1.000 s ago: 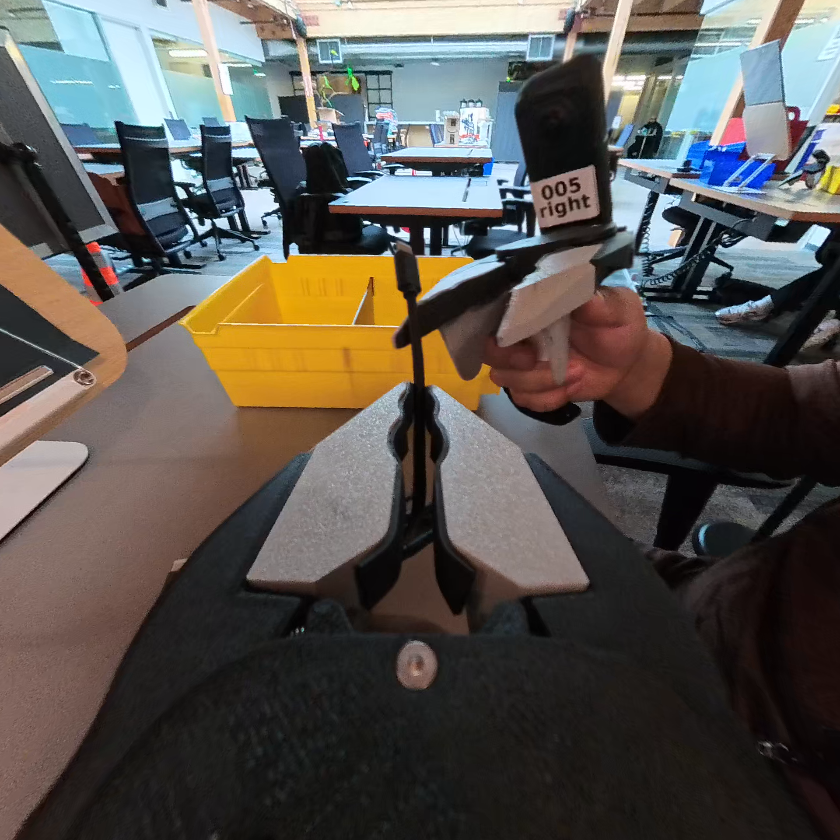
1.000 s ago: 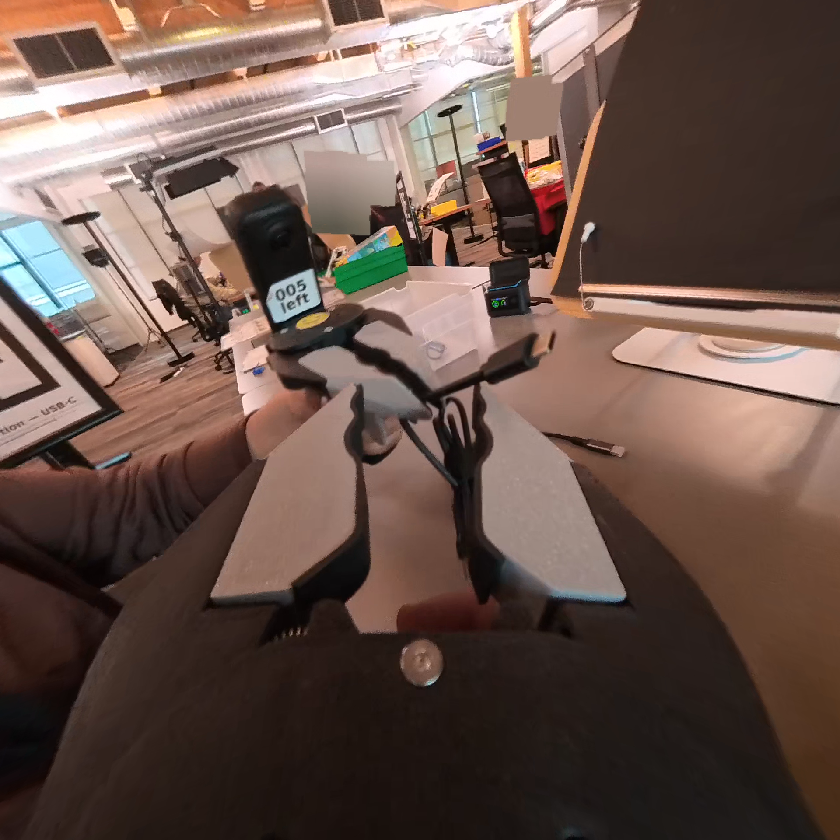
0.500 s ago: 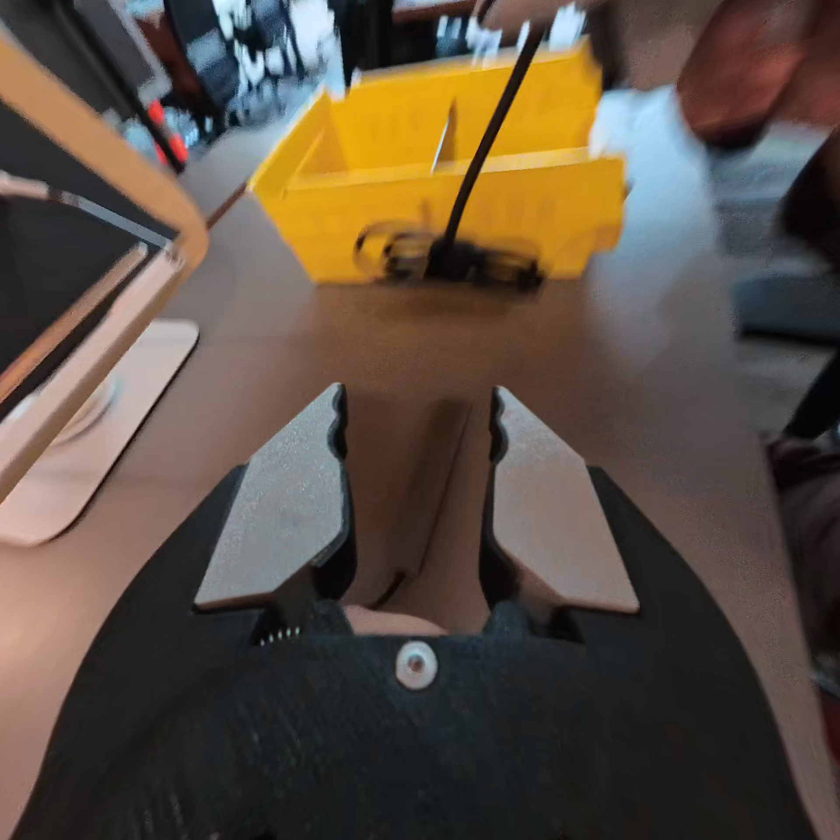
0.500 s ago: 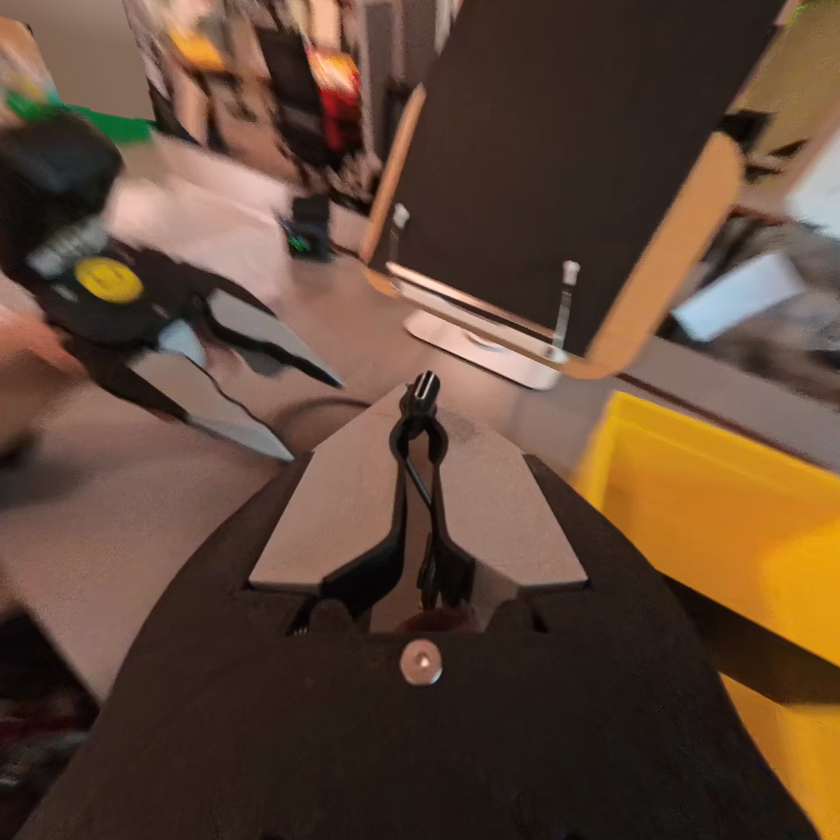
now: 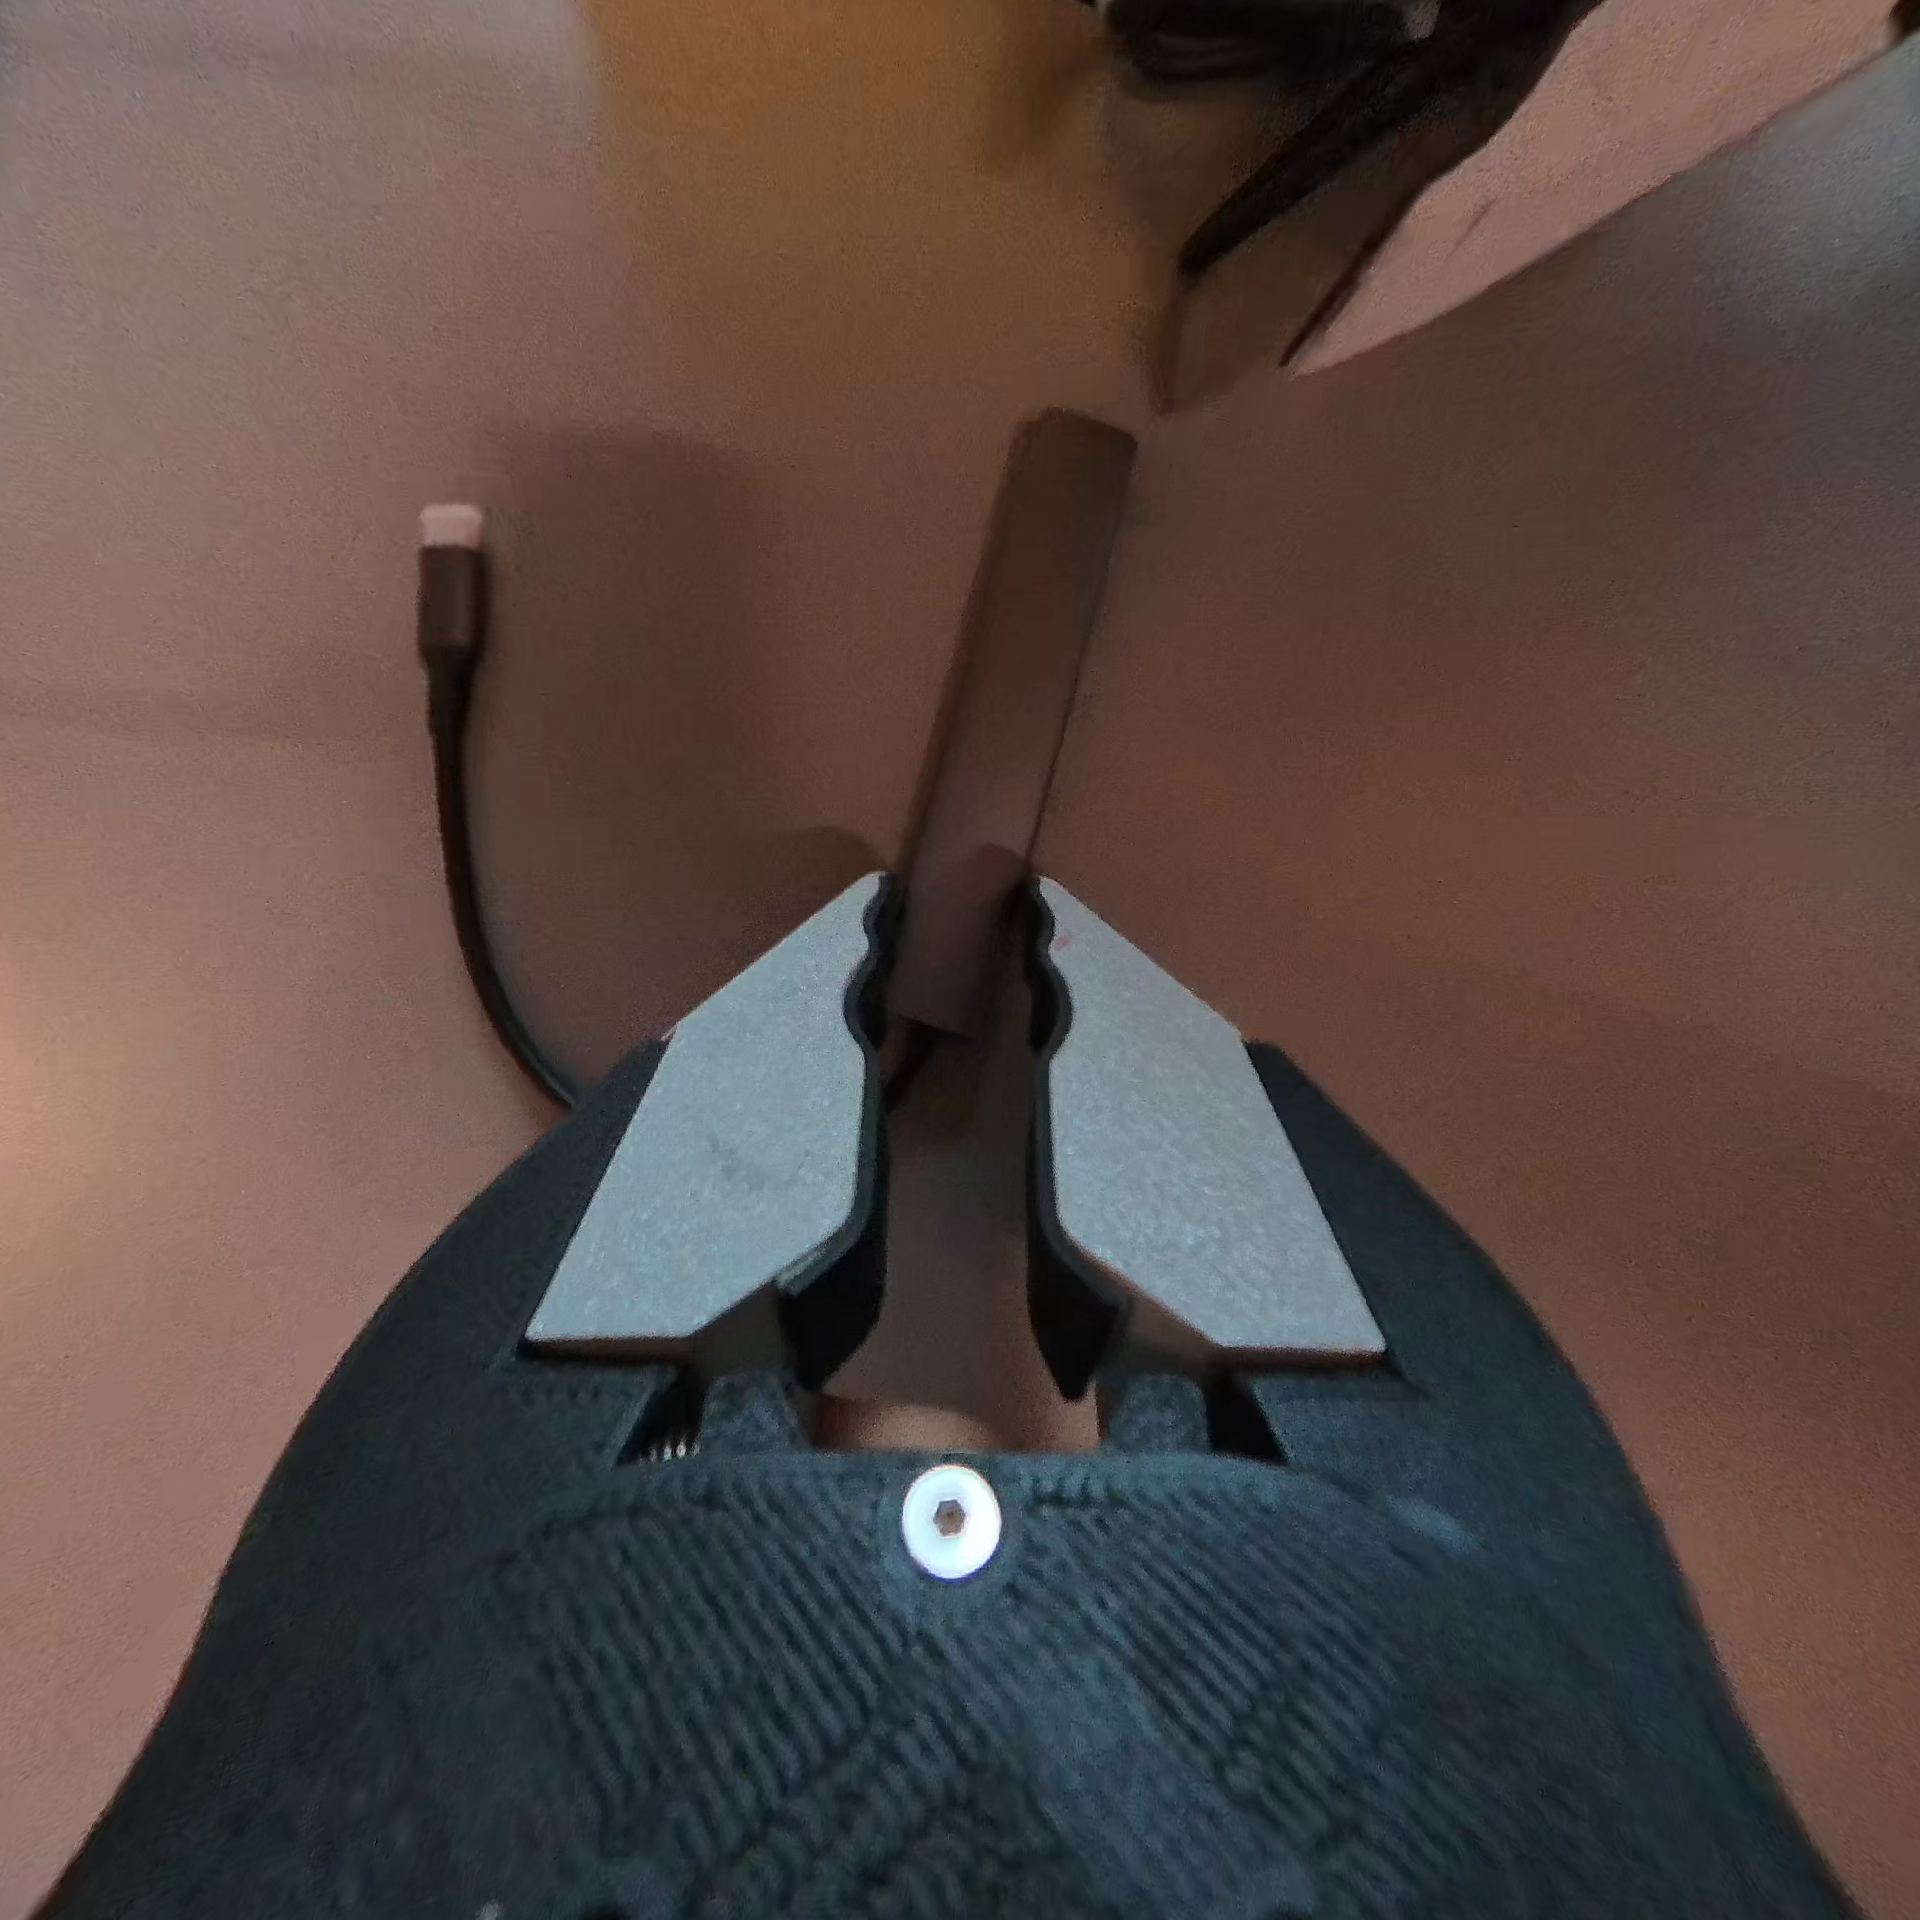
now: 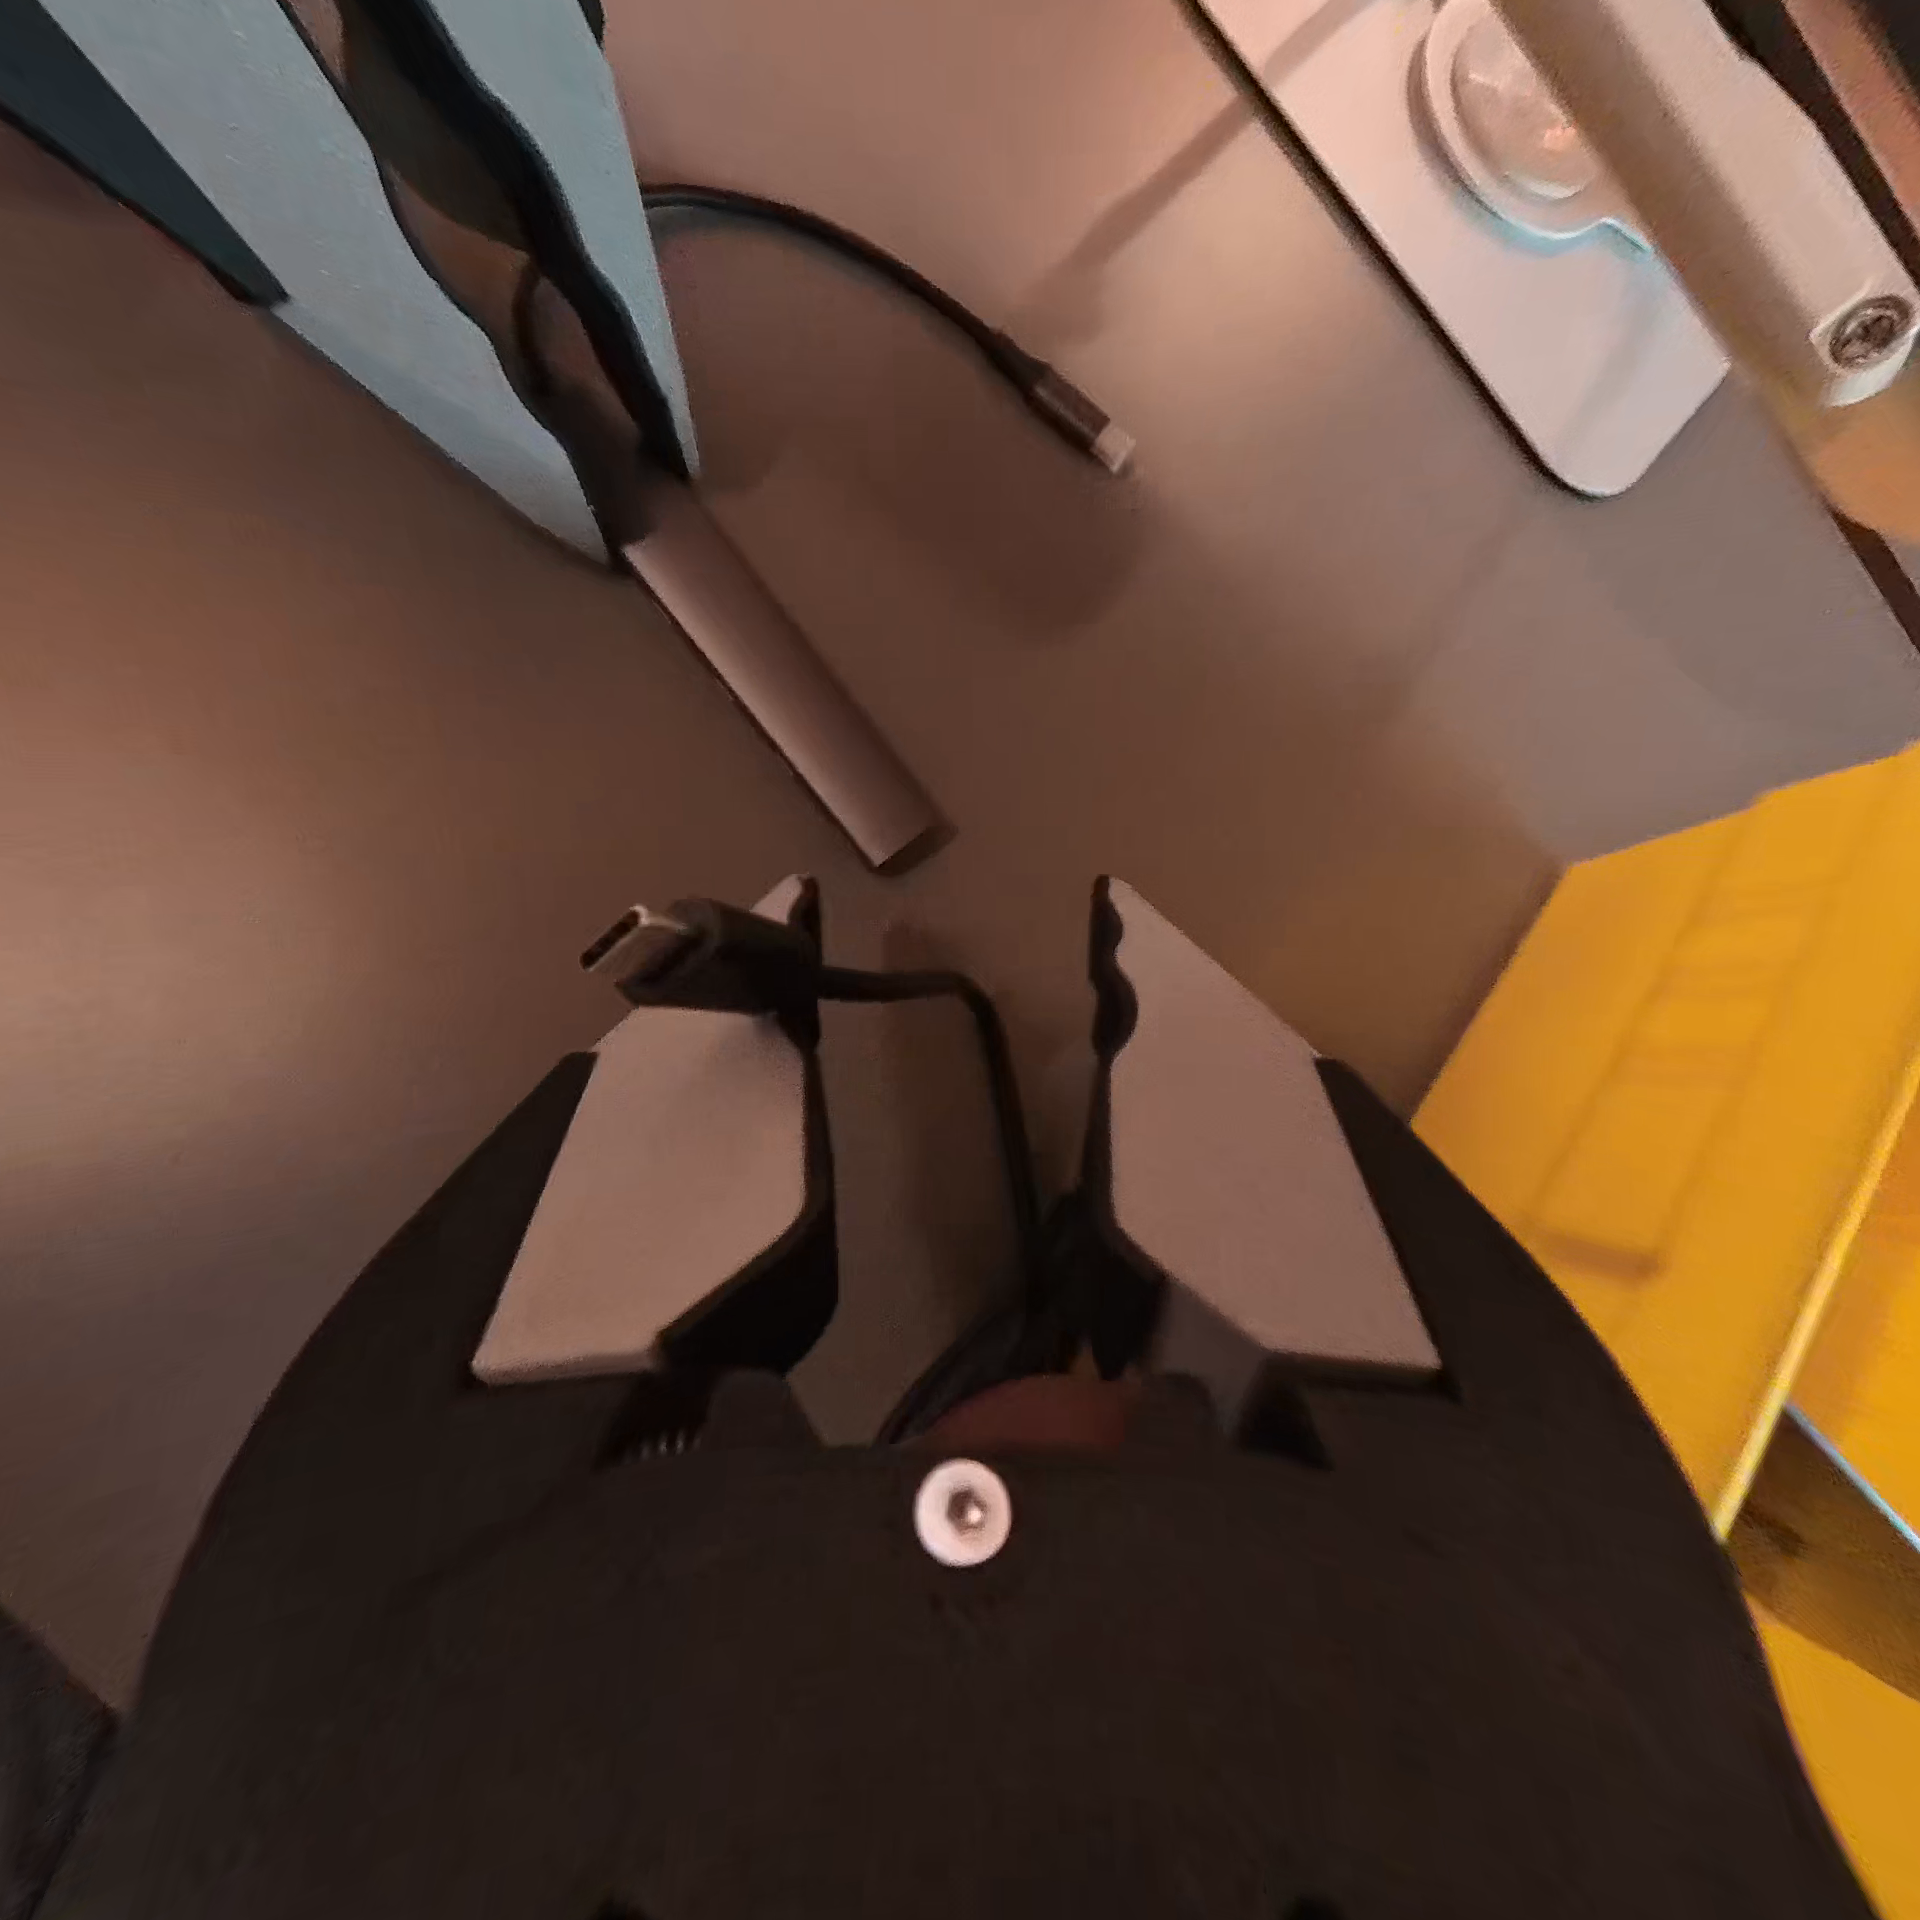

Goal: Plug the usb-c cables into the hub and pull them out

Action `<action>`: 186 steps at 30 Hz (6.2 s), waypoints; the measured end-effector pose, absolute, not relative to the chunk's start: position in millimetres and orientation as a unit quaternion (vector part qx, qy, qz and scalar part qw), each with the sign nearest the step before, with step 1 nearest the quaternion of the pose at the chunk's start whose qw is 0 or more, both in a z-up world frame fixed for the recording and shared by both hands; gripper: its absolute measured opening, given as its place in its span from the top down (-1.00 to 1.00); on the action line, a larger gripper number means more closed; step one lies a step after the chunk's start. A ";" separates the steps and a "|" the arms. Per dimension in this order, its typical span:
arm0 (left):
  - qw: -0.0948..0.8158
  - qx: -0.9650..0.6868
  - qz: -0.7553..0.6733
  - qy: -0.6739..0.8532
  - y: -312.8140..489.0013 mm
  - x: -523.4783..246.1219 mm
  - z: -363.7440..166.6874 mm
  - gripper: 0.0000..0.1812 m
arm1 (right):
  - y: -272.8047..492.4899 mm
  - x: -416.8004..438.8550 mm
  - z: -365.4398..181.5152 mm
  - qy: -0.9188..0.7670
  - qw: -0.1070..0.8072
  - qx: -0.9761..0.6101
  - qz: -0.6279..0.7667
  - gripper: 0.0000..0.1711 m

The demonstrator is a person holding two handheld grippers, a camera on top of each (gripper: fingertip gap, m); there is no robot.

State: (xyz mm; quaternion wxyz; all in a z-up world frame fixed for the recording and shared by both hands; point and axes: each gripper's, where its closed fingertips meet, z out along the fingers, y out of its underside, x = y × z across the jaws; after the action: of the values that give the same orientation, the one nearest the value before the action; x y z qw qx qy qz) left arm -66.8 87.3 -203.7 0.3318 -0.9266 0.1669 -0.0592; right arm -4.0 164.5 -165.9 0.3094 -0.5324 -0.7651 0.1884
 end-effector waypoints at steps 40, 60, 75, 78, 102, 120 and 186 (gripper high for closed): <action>0.557 -0.776 0.149 0.254 81.8 -88.1 -106.1 0.81 | 128.4 -65.7 -122.6 -0.777 0.454 -0.267 0.345 0.90; 0.520 -0.792 0.145 0.285 82.1 -75.0 -125.9 0.73 | 103.5 -47.6 -119.9 -0.795 0.429 -0.205 0.376 0.90; 0.585 -0.720 0.100 0.358 83.8 -18.4 -104.6 0.91 | 105.7 -55.4 -148.3 -0.823 0.428 -0.197 0.317 0.89; 0.575 -0.729 0.110 0.356 85.4 -23.2 -111.6 0.91 | 100.7 -52.6 -141.5 -0.816 0.434 -0.183 0.336 0.89; 0.501 -0.723 0.281 0.384 104.8 -60.3 -142.7 0.91 | 123.9 -57.5 -167.2 -0.834 0.384 -0.275 0.285 0.65; 0.514 -0.655 0.443 0.332 109.2 -104.5 -116.9 0.92 | 90.3 -44.5 -133.7 -0.804 0.372 -0.234 0.400 0.71; 0.384 -0.534 0.604 0.451 89.4 -109.0 -134.7 0.92 | 96.1 -75.4 -157.1 -0.845 0.193 -0.389 0.313 1.00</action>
State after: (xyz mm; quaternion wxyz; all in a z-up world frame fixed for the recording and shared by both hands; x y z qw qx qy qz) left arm -109.0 89.4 -134.7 0.3844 -0.5337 0.4506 0.6036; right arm -75.4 96.1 -157.1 0.1926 -0.3891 -0.8447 0.3129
